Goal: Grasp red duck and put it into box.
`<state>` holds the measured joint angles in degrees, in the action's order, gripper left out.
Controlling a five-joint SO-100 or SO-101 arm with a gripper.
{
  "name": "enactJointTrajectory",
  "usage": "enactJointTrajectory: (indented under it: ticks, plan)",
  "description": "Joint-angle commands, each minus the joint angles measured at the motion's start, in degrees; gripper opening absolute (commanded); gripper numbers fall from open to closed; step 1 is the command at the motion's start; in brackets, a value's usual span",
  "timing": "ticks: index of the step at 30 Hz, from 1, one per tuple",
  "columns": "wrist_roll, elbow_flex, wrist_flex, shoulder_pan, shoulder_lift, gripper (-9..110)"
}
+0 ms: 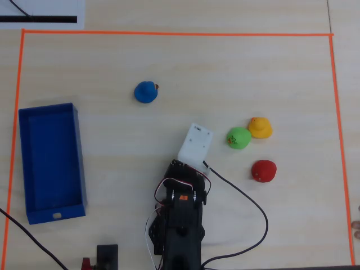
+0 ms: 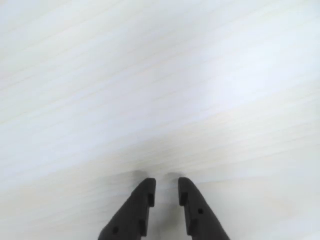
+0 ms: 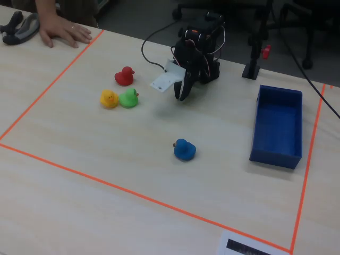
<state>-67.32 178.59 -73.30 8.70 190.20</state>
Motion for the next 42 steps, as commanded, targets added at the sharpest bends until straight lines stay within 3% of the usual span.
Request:
enactJointTrajectory:
  ticks: [1,22,28,33,42]
  plan:
    - [-0.26,-0.35,-1.23,-0.18,-0.53,4]
    - [-1.32,-0.35,-1.14,-0.79,-0.53,0]
    - [-9.84,-2.55,7.38,10.46,-7.38,16]
    - [-14.94,-17.23,18.28,22.24,-21.62,27]
    - [-18.37,-57.92,12.39,32.61,-42.71,34]
